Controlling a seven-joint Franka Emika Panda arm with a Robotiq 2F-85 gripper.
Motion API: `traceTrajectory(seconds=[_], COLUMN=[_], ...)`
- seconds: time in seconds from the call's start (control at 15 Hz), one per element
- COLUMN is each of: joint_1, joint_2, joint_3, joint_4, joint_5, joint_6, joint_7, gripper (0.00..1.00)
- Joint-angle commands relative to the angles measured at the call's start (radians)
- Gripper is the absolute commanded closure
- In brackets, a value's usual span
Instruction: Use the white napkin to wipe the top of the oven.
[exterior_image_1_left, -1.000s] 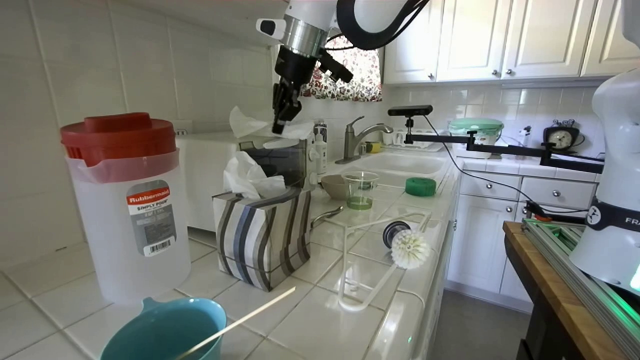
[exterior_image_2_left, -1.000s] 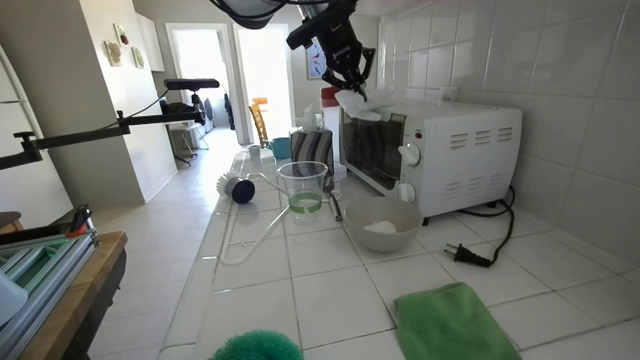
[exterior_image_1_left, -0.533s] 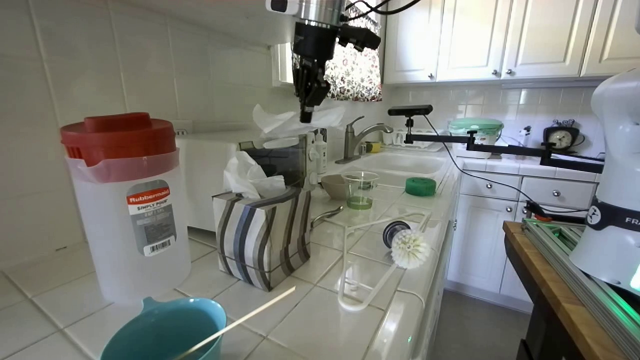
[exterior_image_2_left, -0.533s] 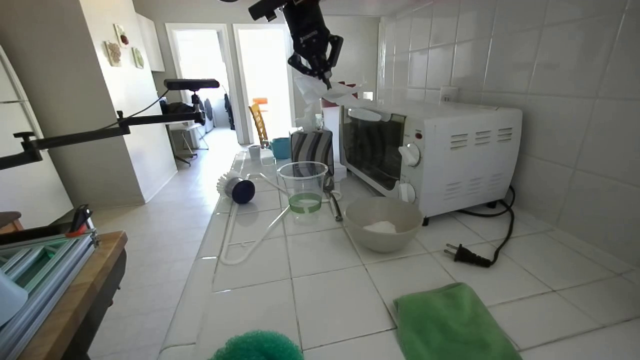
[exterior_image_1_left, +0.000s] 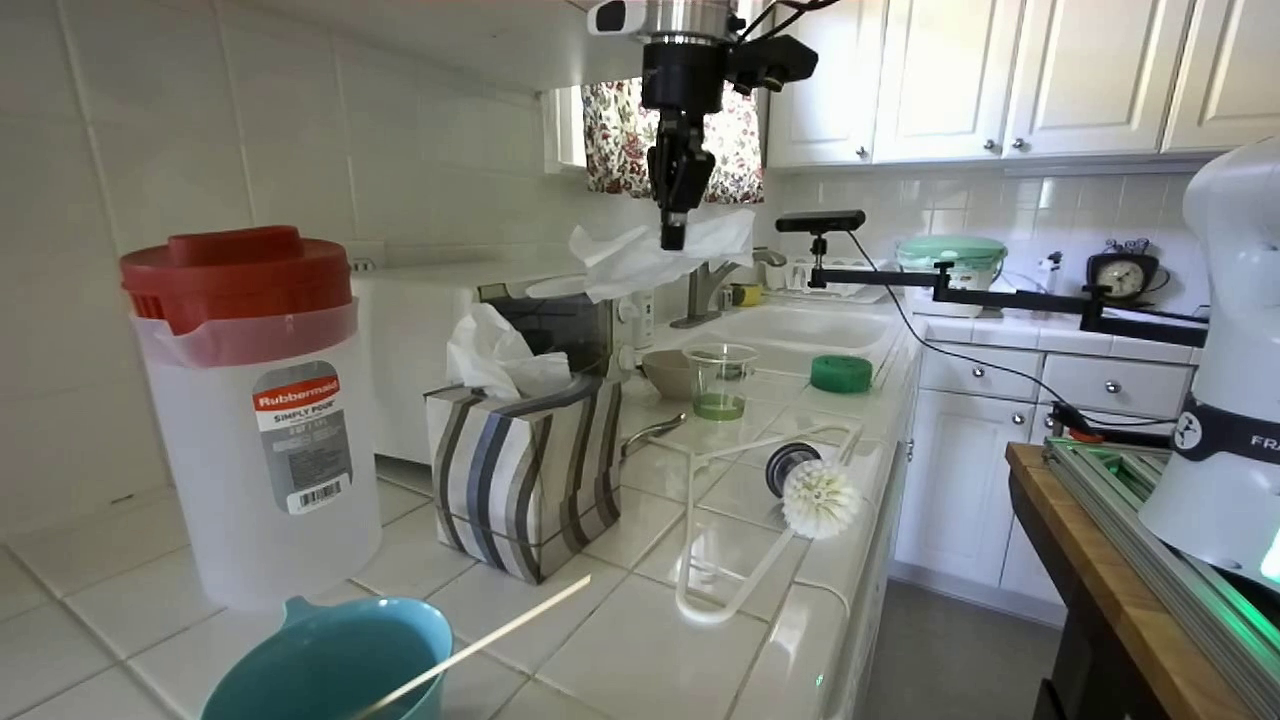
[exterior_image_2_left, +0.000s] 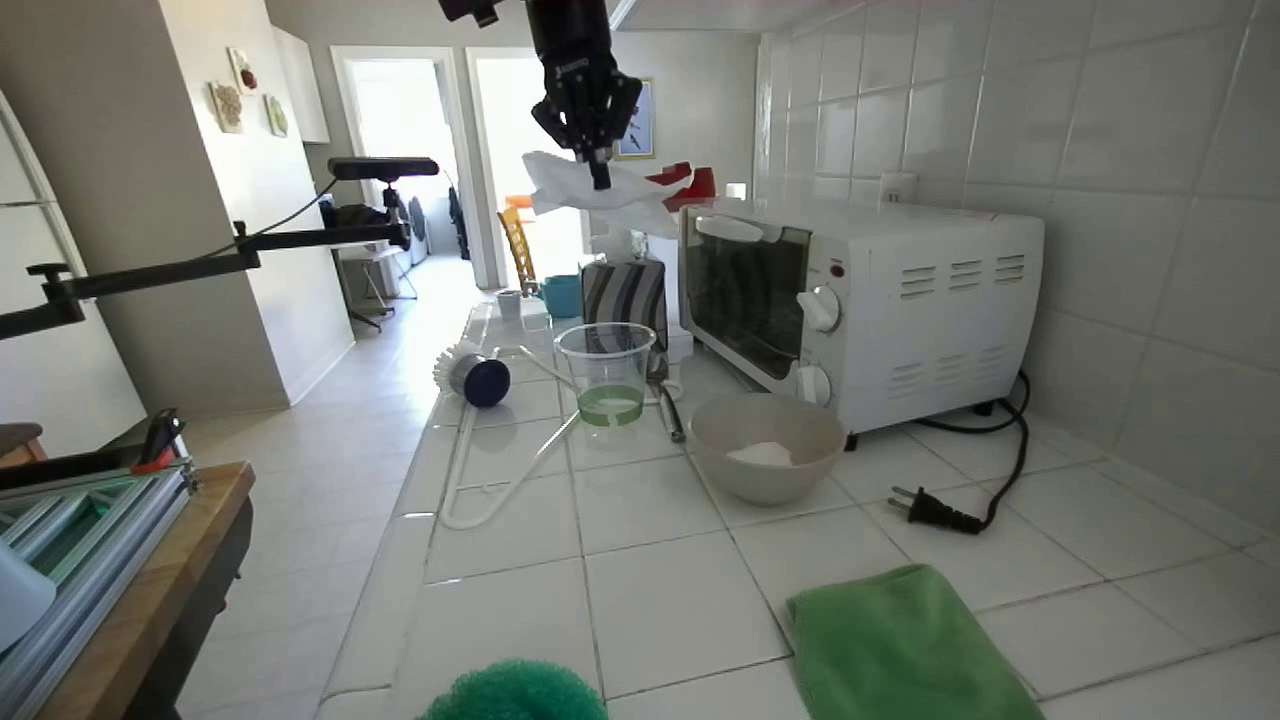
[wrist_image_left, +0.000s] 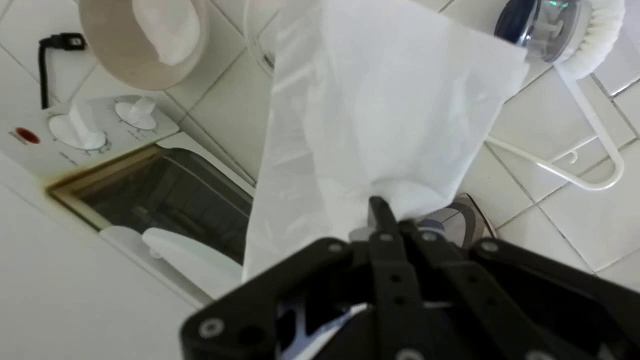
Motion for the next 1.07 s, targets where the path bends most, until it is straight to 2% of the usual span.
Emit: traceTrajectory(seconds=[0.0,0.33,0.67,1.0], joint_1=[0.002,0.003,0.021,0.033], joint_2=[-0.001,-0.008,-0.029,-0.054], joint_3=[-0.001,0.0,0.023,0.038], joint_4=[0.001,-0.01,-0.061,-0.115], joint_5=[0.002,0.015,0.069,0.158], joint_6=[-0.002,-0.027,-0.051,0.021], joint_7=[0.003,0.048,0.221,0.384], gripper=[0.99,1.0,1.0,1.0])
